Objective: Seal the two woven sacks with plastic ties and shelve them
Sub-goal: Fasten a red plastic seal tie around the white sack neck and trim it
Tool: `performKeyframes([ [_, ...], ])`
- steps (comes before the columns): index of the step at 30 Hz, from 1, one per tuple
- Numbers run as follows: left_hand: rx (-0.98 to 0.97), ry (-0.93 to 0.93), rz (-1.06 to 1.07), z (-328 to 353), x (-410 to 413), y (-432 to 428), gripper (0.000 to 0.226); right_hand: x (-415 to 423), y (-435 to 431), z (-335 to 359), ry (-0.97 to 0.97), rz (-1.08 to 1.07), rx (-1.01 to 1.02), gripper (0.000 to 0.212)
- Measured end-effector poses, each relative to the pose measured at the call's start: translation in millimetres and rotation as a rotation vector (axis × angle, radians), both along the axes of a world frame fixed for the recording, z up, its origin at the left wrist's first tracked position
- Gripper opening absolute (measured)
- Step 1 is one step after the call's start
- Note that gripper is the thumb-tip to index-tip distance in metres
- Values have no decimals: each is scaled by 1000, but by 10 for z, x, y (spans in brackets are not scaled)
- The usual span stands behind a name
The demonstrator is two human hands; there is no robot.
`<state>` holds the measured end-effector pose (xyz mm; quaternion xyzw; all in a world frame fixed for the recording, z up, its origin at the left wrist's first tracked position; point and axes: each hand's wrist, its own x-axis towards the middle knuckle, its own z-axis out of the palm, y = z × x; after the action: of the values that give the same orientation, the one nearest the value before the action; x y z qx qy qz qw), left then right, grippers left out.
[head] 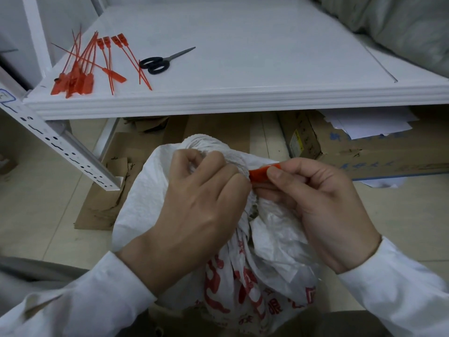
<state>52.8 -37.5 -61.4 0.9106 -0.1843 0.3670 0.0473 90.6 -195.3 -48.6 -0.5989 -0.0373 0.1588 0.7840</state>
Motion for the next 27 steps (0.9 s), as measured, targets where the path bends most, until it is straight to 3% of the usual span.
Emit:
performKeyframes([
  [12,17,143,22,-48,49,-35,17,27,15,-32,110,-2,-10,14],
  [19,-66,201,59,-24,71,-17,19,22,37,-57,225,-5,68,14],
  [27,-72,262,29,18,85,7,20,34,33,-71,222,2,55,14],
])
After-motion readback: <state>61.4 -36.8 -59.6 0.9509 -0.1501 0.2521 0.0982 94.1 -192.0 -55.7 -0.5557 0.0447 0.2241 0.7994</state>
